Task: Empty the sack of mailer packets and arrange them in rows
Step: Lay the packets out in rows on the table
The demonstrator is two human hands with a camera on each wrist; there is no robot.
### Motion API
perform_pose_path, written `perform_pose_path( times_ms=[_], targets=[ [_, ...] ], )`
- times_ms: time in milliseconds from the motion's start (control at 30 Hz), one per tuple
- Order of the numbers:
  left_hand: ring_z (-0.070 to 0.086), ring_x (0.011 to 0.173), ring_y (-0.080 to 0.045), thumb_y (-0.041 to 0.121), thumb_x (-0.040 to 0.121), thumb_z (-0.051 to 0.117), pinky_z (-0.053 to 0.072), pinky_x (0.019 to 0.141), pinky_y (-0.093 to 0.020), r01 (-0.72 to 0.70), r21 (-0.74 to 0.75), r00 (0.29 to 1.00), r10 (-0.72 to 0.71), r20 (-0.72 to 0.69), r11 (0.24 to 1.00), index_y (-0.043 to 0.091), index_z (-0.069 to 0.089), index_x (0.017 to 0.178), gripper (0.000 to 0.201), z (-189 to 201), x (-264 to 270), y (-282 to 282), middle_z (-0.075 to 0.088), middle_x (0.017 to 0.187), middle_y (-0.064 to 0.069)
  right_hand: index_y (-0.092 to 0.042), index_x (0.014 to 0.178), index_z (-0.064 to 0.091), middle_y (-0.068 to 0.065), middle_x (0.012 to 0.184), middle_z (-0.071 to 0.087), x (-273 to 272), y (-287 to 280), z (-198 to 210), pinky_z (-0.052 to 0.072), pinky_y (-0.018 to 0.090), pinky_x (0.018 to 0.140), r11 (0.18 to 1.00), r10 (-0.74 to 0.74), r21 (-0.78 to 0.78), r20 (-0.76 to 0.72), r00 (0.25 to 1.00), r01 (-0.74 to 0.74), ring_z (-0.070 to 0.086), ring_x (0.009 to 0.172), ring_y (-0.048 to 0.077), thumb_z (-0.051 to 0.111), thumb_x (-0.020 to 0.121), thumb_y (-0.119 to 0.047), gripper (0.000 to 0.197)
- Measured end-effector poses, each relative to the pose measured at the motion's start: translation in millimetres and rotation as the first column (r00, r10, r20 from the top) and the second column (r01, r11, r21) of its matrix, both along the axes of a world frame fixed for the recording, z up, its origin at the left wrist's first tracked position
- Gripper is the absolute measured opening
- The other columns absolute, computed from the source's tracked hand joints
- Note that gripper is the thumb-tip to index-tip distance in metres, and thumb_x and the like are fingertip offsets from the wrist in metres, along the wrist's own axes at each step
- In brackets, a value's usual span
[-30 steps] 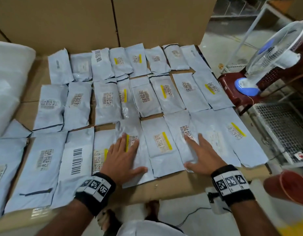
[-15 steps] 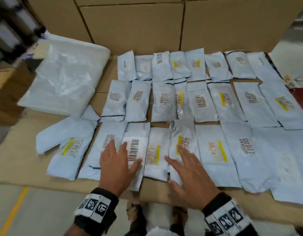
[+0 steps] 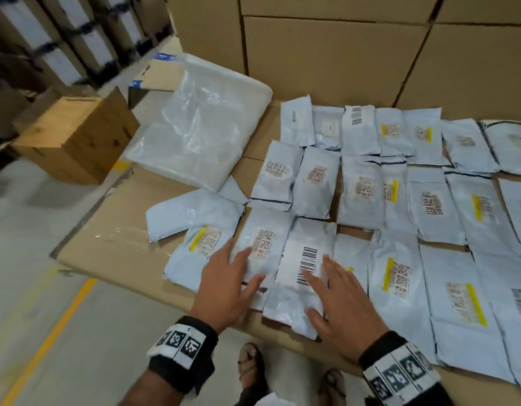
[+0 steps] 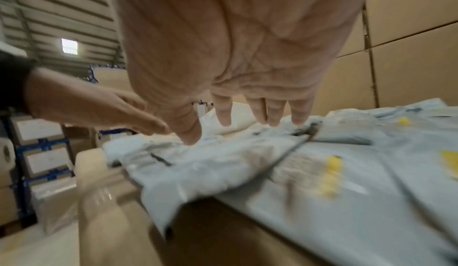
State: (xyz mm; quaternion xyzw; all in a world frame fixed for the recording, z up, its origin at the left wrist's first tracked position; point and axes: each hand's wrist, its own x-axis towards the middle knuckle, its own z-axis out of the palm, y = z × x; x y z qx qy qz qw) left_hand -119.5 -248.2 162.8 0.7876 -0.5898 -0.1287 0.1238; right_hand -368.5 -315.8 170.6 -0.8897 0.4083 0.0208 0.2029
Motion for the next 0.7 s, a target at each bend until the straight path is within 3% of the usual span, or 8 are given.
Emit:
perform_pose_path(
  times_ms=[133,233,333,400,467,567,633,700],
  targets=[
    [0.033,0.139,-0.040,0.068,0.081,0.041,0.033,0.109,-0.050,-0.139,-0.005,0.984,0.139,0.115,0.990,0.019,0.041,0.145,0.081,-1,53,4,0.028,0.155,-0.024,-0.031,0.159,0.024,0.012,0.168,0.009,66,-4,15,0.012,0.038,0.124,0.997,0.061,-0.061,0.156,0.986,-0.052,0.012,0.155,0.027,0.043,0.094,-0.053,0.071],
    [0.036,0.136,-0.039,0.072,0.077,0.048,0.034,0.108,-0.050,-0.231,0.094,0.971,0.223,0.088,0.968,0.022,0.031,0.151,0.090,-9,79,9,0.033,0.152,-0.020,-0.027,0.158,0.025,0.016,0.167,0.009,117,-12,13,0.013,0.038,0.124,0.993,0.120,-0.029,0.136,0.983,-0.117,0.014,0.154,0.030,0.048,0.095,-0.051,0.072],
    [0.048,0.124,-0.031,0.074,0.073,0.054,0.046,0.099,-0.046,-0.148,0.068,0.986,0.153,-0.073,0.987,0.027,0.029,0.150,0.093,-14,94,13,0.046,0.137,-0.008,-0.029,0.160,0.014,0.014,0.168,0.003,154,-21,7,0.016,0.039,0.123,0.993,0.116,0.030,0.017,0.993,-0.116,0.013,0.154,0.030,0.051,0.099,-0.048,0.074],
    [0.052,0.120,-0.024,0.074,0.076,0.054,0.047,0.097,-0.043,-0.054,-0.012,0.988,0.052,-0.143,0.998,0.025,0.035,0.147,0.089,-13,100,16,0.051,0.136,-0.002,-0.034,0.160,0.010,0.015,0.168,0.001,170,-23,5,0.018,0.042,0.123,0.995,0.094,0.038,0.021,0.995,-0.094,0.013,0.154,0.032,0.047,0.100,-0.050,0.073],
    [0.054,0.118,-0.020,0.069,0.083,0.053,0.047,0.097,-0.043,-0.050,-0.118,0.987,0.031,-0.155,0.992,0.024,0.043,0.141,0.074,-12,110,15,0.055,0.132,0.002,-0.038,0.159,0.014,0.016,0.168,0.000,181,-22,4,0.018,0.045,0.124,0.995,0.081,0.060,0.056,0.995,-0.084,0.011,0.154,0.032,0.044,0.100,-0.051,0.068],
    [0.053,0.116,-0.028,0.047,0.090,0.055,0.046,0.097,-0.045,-0.120,-0.232,0.992,0.105,-0.076,0.965,0.023,0.050,0.135,0.051,-11,141,-2,0.056,0.128,-0.005,-0.033,0.158,0.022,0.019,0.167,0.002,193,-19,1,0.020,0.049,0.123,0.991,0.120,0.052,-0.012,0.993,-0.119,0.011,0.153,0.034,0.046,0.099,-0.046,0.065],
    [0.047,0.126,-0.035,0.042,0.085,0.064,0.041,0.105,-0.048,-0.102,-0.115,0.993,0.109,0.052,0.988,0.018,0.046,0.141,0.063,-17,167,-19,0.048,0.140,-0.014,-0.030,0.157,0.026,0.020,0.166,0.003,198,-19,0,0.019,0.050,0.123,0.992,0.121,0.046,-0.053,0.991,-0.118,0.011,0.153,0.035,0.049,0.096,-0.042,0.066],
    [0.037,0.136,-0.039,0.050,0.083,0.064,0.034,0.112,-0.050,-0.080,0.025,0.986,0.075,0.149,0.996,0.018,0.039,0.147,0.076,-25,187,-32,0.036,0.151,-0.021,-0.028,0.154,0.033,0.021,0.166,0.008,202,-19,2,0.017,0.049,0.124,0.994,0.103,0.043,-0.047,0.994,-0.101,0.012,0.153,0.034,0.052,0.093,-0.038,0.065]
  ],
)
